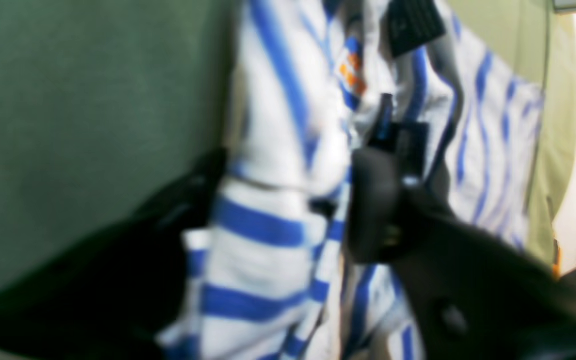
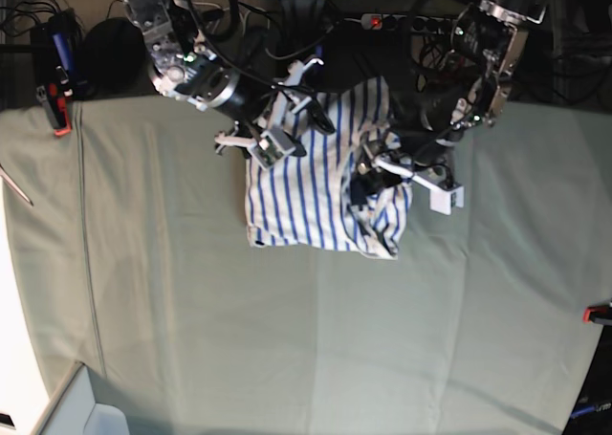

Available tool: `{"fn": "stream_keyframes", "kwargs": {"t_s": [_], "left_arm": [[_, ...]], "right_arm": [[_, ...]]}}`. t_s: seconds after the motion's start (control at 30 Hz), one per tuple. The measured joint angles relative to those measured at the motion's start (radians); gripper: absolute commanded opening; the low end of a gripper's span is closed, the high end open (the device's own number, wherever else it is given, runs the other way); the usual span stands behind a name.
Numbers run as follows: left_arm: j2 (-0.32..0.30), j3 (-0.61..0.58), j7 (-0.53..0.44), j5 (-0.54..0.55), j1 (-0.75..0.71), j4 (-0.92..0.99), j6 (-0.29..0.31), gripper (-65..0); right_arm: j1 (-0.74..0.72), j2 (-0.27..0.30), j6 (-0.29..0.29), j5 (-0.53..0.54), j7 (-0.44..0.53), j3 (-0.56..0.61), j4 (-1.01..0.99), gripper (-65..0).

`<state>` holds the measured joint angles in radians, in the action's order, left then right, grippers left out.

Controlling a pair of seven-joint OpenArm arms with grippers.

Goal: Layout the t-shirt on the table in an organized manner, then fold the t-shirt properly
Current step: 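Drag the folded stack toward the right gripper's side with both grippers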

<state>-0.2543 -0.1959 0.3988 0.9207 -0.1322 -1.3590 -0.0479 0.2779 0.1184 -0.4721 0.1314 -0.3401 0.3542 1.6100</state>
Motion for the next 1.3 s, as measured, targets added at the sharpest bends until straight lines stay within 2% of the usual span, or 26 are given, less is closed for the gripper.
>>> {"fn": "stream_keyframes", "kwargs": {"t_s": [0.03, 0.1, 0.23, 0.27, 0.3, 0.47, 0.57, 0.7, 0.8, 0.93, 1.07, 1.2, 1.3], "left_arm": [[0.0, 0.001, -0.003, 0.0, 0.003, 0.013, 0.001, -44.3], [0.0, 0.002, 0.004, 0.001, 0.022, 0.039, 0.046, -51.8], [-0.003, 0.004, 0.005, -0.014, 0.047, 0.092, 0.237, -65.0], [-0.005, 0.003, 0.006, -0.015, 0.053, 0.102, 0.275, -65.0], [-0.005, 0.003, 0.017, -0.015, 0.063, 0.113, 0.289, -64.3], [-0.034, -0.095, 0.022, -0.029, 0.148, 0.143, 0.315, -64.7], [-0.055, -0.184, 0.032, -0.123, 0.23, 0.147, 0.359, -64.7], [-0.037, -0.287, 0.024, -0.265, 0.348, 0.183, 0.442, -64.7], [0.013, -0.325, 0.032, -0.38, 0.428, 0.27, 0.493, -64.7], [0.083, -0.326, 0.034, -0.532, 0.512, 0.375, 0.603, -64.7], [0.17, -0.325, 0.035, -0.691, 0.574, 0.421, 0.675, -64.7], [0.256, -0.33, 0.032, -0.803, 0.602, 0.441, 0.684, -64.7], [0.298, -0.332, 0.033, -0.87, 0.606, 0.443, 0.688, -64.5]], "right_arm": [[-0.001, 0.0, 0.0, 0.0, 0.0, 0.0, 0.0, -32.9], [-0.003, 0.0, 0.0, 0.0, 0.0, -0.001, 0.0, -32.9], [-0.001, -0.001, 0.0, 0.0, 0.0, -0.067, 0.0, -32.9], [-0.003, 0.001, -0.001, 0.0, 0.0, -0.086, 0.0, -32.9], [-0.003, 0.0, 0.0, 0.0, 0.0, -0.106, 0.0, -32.9], [0.005, -0.003, 0.0, 0.0, -0.003, -0.225, 0.047, -32.8], [0.002, -0.003, 0.0, 0.004, 0.001, -0.302, 0.081, -32.8], [0.005, -0.023, 0.0, 0.004, -0.002, -0.404, 0.102, -32.8], [0.005, -0.054, -0.001, 0.004, -0.002, -0.504, 0.104, -32.8], [0.005, -0.097, 0.0, 0.004, -0.002, -0.627, 0.106, -32.8], [0.005, -0.101, 0.0, 0.004, -0.004, -0.699, 0.105, -32.8], [0.008, -0.102, 0.0, 0.004, -0.005, -0.742, 0.104, -32.8], [0.014, -0.102, 0.0, 0.004, -0.002, -0.758, 0.103, -32.8]]}}
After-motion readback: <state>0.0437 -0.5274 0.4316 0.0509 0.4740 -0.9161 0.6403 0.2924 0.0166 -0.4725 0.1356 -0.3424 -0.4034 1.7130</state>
